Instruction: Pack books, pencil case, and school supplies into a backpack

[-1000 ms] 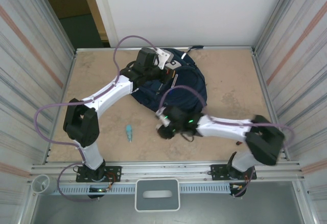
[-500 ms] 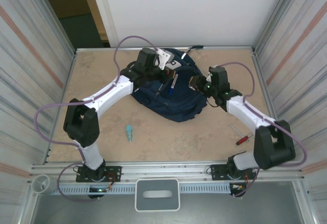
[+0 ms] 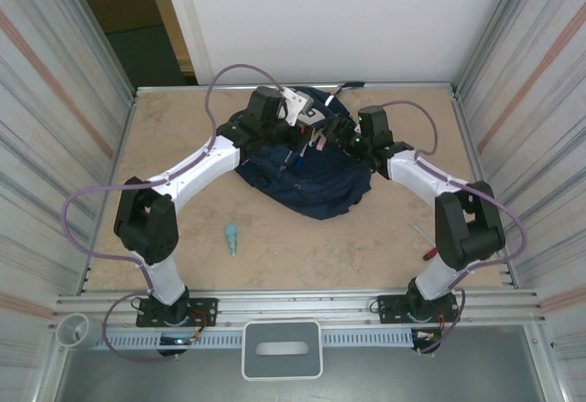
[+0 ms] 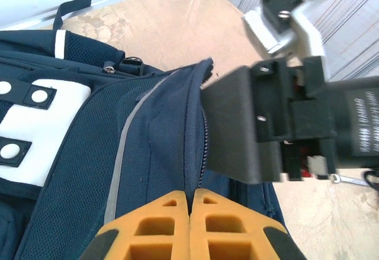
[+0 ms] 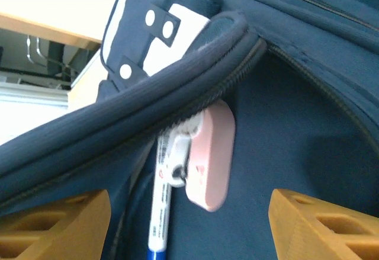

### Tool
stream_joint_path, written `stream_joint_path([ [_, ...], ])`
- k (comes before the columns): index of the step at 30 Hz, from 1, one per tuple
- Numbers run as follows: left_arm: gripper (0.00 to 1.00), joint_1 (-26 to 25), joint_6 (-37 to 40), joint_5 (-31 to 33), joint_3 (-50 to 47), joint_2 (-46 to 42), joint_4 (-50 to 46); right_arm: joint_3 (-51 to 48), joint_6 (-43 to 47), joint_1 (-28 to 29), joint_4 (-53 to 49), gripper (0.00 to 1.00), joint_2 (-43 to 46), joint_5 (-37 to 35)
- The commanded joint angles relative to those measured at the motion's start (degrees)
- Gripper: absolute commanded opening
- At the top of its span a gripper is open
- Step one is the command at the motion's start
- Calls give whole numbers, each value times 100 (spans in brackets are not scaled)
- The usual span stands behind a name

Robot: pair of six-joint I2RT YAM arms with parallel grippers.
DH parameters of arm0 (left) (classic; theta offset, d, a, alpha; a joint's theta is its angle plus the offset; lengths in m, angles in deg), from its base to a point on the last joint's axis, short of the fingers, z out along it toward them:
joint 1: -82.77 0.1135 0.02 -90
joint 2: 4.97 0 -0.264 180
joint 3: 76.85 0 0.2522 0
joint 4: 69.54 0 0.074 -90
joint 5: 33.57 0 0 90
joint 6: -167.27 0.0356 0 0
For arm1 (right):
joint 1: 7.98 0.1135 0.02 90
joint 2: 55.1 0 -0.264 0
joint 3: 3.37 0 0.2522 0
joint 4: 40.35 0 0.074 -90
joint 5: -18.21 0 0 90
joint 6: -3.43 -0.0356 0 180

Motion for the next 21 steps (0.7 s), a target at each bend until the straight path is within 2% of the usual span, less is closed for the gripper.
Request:
stream_joint_path([
  [1, 0, -52, 149, -87, 291, -301, 225, -382, 846, 177, -199, 69, 1046, -215],
  [3, 0, -33, 162, -72, 297, -293, 235, -702, 1536, 633, -379, 70, 1571, -418],
  [5, 0, -5, 152, -85, 316, -267, 254, -1058, 2245, 1420, -562, 72, 2001, -996],
  [9, 0, 2, 161, -119, 378, -209, 245, -1718, 2803, 2983, -164, 78, 2186, -1714],
  [12, 0, 12, 165, -117, 379, -189, 246, -1726, 2922, 3966, 272, 83, 1611, -2095],
  [15, 0, 13, 142, -141, 384, -183, 224, -1092, 3038, 4654, 250, 89, 599, -2371],
  [17, 0, 9, 130, -151, 379, -187, 197, -495, 3045, 4918, 21, 93, -95, -2529],
  [21, 0, 2, 129, -129, 326, -237, 184, 551, 2978, 5170, -313, 95, -1261, -2557],
])
